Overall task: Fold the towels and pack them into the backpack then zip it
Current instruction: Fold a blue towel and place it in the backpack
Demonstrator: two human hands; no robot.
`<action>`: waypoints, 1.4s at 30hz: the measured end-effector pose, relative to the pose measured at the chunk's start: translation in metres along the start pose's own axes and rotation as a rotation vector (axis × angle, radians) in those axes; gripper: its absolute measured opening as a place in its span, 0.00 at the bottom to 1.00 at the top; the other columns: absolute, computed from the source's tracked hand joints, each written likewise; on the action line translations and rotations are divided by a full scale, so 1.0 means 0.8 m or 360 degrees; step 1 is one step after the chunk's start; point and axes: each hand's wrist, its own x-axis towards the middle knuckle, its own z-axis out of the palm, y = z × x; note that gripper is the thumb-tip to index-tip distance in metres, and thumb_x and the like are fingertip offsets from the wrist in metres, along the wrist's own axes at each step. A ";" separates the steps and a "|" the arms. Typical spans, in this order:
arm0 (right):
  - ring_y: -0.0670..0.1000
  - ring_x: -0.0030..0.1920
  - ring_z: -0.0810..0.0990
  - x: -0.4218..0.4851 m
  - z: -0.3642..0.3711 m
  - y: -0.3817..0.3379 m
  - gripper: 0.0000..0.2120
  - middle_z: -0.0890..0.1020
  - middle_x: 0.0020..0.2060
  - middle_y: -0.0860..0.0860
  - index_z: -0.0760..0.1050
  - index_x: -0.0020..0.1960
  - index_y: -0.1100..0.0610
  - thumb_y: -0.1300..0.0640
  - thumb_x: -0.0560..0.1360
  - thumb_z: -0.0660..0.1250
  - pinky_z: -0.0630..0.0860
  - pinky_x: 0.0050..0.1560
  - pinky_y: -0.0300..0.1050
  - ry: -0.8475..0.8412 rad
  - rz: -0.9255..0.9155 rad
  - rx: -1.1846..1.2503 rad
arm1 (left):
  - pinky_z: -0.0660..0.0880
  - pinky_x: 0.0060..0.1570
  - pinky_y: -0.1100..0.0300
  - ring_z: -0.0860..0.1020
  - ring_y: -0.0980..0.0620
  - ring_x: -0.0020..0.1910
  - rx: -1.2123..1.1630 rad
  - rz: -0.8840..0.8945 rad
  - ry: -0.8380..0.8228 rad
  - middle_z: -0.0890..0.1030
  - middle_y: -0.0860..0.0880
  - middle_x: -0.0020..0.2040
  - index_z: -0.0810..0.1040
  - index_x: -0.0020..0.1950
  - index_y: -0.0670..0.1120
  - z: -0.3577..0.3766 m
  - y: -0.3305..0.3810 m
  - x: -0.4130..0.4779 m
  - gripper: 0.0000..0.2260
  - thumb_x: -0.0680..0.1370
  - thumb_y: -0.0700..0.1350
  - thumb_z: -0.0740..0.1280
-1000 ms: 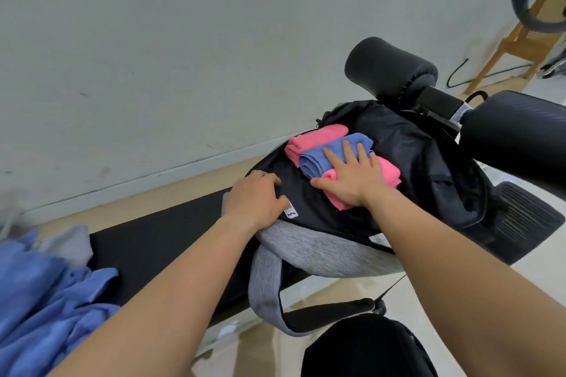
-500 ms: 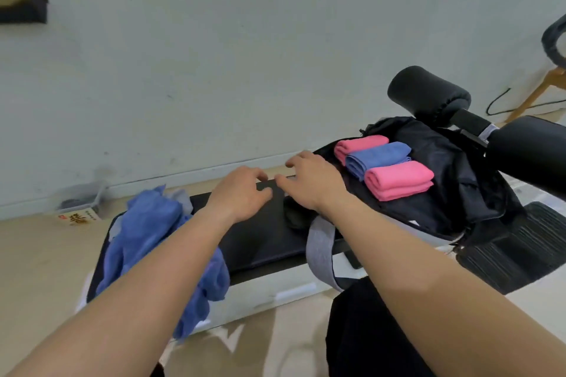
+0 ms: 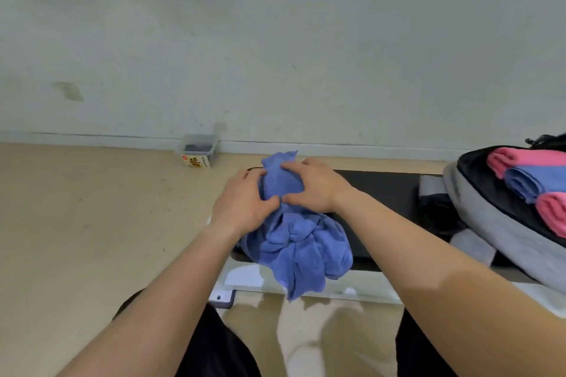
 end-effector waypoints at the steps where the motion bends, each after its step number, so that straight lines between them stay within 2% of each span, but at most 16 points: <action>1: 0.57 0.64 0.72 0.005 0.006 0.002 0.32 0.72 0.65 0.54 0.64 0.74 0.45 0.43 0.73 0.69 0.74 0.61 0.55 0.0056 -0.0016 -0.0021 | 0.75 0.59 0.49 0.74 0.46 0.64 -0.0038 -0.0016 -0.0022 0.74 0.49 0.67 0.69 0.73 0.52 0.009 -0.007 0.001 0.31 0.71 0.58 0.70; 5: 0.53 0.52 0.78 0.015 0.010 0.013 0.17 0.78 0.49 0.49 0.75 0.60 0.48 0.51 0.73 0.71 0.73 0.46 0.46 0.0284 -0.0062 0.0215 | 0.75 0.58 0.50 0.76 0.49 0.61 -0.0213 0.0033 0.0044 0.77 0.51 0.65 0.70 0.71 0.53 0.024 -0.015 0.008 0.29 0.72 0.59 0.70; 9: 0.53 0.47 0.79 0.012 -0.012 0.019 0.08 0.82 0.46 0.49 0.81 0.53 0.52 0.53 0.76 0.68 0.76 0.48 0.49 0.0448 -0.0185 0.0314 | 0.76 0.56 0.48 0.78 0.50 0.57 -0.0409 -0.0041 0.0062 0.81 0.54 0.59 0.75 0.65 0.55 0.017 -0.003 0.013 0.26 0.75 0.68 0.54; 12: 0.52 0.45 0.79 0.001 -0.038 0.018 0.06 0.81 0.43 0.47 0.81 0.50 0.52 0.56 0.77 0.64 0.76 0.45 0.48 0.0575 -0.0194 0.0346 | 0.75 0.50 0.50 0.78 0.50 0.50 -0.0475 -0.0114 0.0060 0.82 0.55 0.50 0.78 0.52 0.53 0.015 0.007 0.006 0.21 0.80 0.63 0.50; 14: 0.52 0.44 0.79 -0.006 -0.056 0.019 0.06 0.82 0.43 0.48 0.80 0.49 0.51 0.56 0.77 0.63 0.77 0.44 0.50 0.0655 -0.0200 0.0334 | 0.72 0.43 0.52 0.77 0.49 0.44 -0.0485 -0.0146 0.0039 0.80 0.53 0.42 0.74 0.41 0.50 0.014 0.013 0.000 0.22 0.82 0.62 0.49; 15: 0.52 0.44 0.79 -0.010 -0.064 0.020 0.07 0.83 0.43 0.49 0.79 0.49 0.51 0.55 0.78 0.63 0.78 0.45 0.51 0.0694 -0.0192 0.0337 | 0.71 0.42 0.53 0.76 0.48 0.43 -0.0490 -0.0174 0.0015 0.79 0.53 0.40 0.73 0.39 0.50 0.012 0.016 -0.002 0.23 0.83 0.62 0.49; 16: 0.52 0.44 0.80 -0.015 -0.074 0.020 0.07 0.83 0.44 0.48 0.79 0.49 0.51 0.55 0.78 0.63 0.78 0.45 0.52 0.0735 -0.0183 0.0349 | 0.71 0.44 0.52 0.77 0.48 0.45 -0.0483 -0.0191 -0.0010 0.79 0.52 0.42 0.73 0.40 0.51 0.010 0.018 -0.005 0.23 0.83 0.62 0.48; 18: 0.51 0.45 0.80 -0.025 -0.095 0.021 0.07 0.83 0.45 0.48 0.79 0.49 0.50 0.54 0.78 0.62 0.78 0.46 0.52 0.0830 -0.0157 0.0390 | 0.73 0.54 0.50 0.77 0.46 0.52 -0.0425 -0.0211 -0.0068 0.82 0.51 0.52 0.77 0.47 0.52 0.006 0.023 -0.008 0.24 0.82 0.62 0.46; 20: 0.51 0.47 0.79 -0.036 -0.120 0.020 0.08 0.82 0.46 0.47 0.79 0.49 0.50 0.54 0.78 0.61 0.77 0.46 0.49 0.0931 -0.0132 0.0415 | 0.70 0.61 0.50 0.75 0.44 0.62 -0.0331 -0.0214 -0.0109 0.78 0.50 0.65 0.78 0.60 0.53 0.001 0.028 -0.010 0.24 0.82 0.62 0.46; 22: 0.51 0.46 0.79 -0.048 -0.145 0.021 0.08 0.82 0.46 0.47 0.79 0.50 0.51 0.54 0.79 0.60 0.76 0.45 0.47 0.1020 -0.0112 0.0422 | 0.70 0.62 0.50 0.74 0.44 0.65 -0.0224 -0.0208 -0.0179 0.74 0.50 0.71 0.76 0.65 0.52 0.000 0.031 -0.007 0.25 0.82 0.62 0.47; 28: 0.52 0.44 0.77 -0.085 -0.224 0.028 0.07 0.80 0.43 0.48 0.77 0.49 0.53 0.54 0.79 0.61 0.77 0.46 0.52 0.1229 -0.0041 0.0439 | 0.71 0.60 0.51 0.75 0.43 0.64 0.0126 -0.0228 -0.0425 0.76 0.49 0.70 0.75 0.69 0.48 -0.021 0.054 0.006 0.25 0.82 0.62 0.52; 30: 0.51 0.44 0.78 -0.097 -0.249 0.030 0.08 0.80 0.43 0.48 0.77 0.50 0.53 0.53 0.78 0.61 0.78 0.47 0.52 0.1283 0.0000 0.0466 | 0.73 0.58 0.52 0.78 0.43 0.59 0.0150 -0.0237 -0.0475 0.80 0.45 0.63 0.78 0.63 0.48 -0.029 0.064 0.010 0.22 0.82 0.60 0.53; 32: 0.52 0.44 0.78 -0.106 -0.270 0.032 0.09 0.81 0.43 0.49 0.78 0.50 0.54 0.54 0.78 0.60 0.78 0.47 0.52 0.1344 0.0022 0.0504 | 0.73 0.55 0.52 0.78 0.41 0.55 0.0229 -0.0246 -0.0442 0.82 0.42 0.58 0.80 0.55 0.45 -0.037 0.074 0.019 0.23 0.81 0.60 0.55; 36: 0.49 0.42 0.78 -0.116 -0.273 0.041 0.08 0.80 0.40 0.45 0.78 0.49 0.53 0.53 0.77 0.61 0.76 0.43 0.46 0.1361 0.0078 0.0615 | 0.74 0.54 0.52 0.78 0.44 0.54 0.0141 -0.0088 -0.0198 0.82 0.46 0.56 0.79 0.54 0.47 -0.045 0.111 0.035 0.19 0.81 0.59 0.57; 40: 0.48 0.43 0.80 -0.113 -0.213 0.070 0.06 0.82 0.40 0.46 0.79 0.47 0.51 0.55 0.76 0.63 0.75 0.43 0.44 0.1136 0.0145 0.0641 | 0.72 0.62 0.52 0.76 0.50 0.63 -0.0161 0.0129 -0.0151 0.78 0.53 0.65 0.76 0.67 0.50 -0.029 0.153 0.033 0.19 0.80 0.57 0.62; 42: 0.49 0.44 0.80 -0.113 -0.175 0.088 0.07 0.83 0.43 0.49 0.80 0.49 0.52 0.58 0.75 0.64 0.77 0.45 0.44 0.0996 0.0161 0.0645 | 0.73 0.61 0.55 0.77 0.51 0.61 -0.0302 0.0195 -0.0164 0.79 0.54 0.64 0.73 0.69 0.51 -0.008 0.164 0.030 0.20 0.78 0.54 0.66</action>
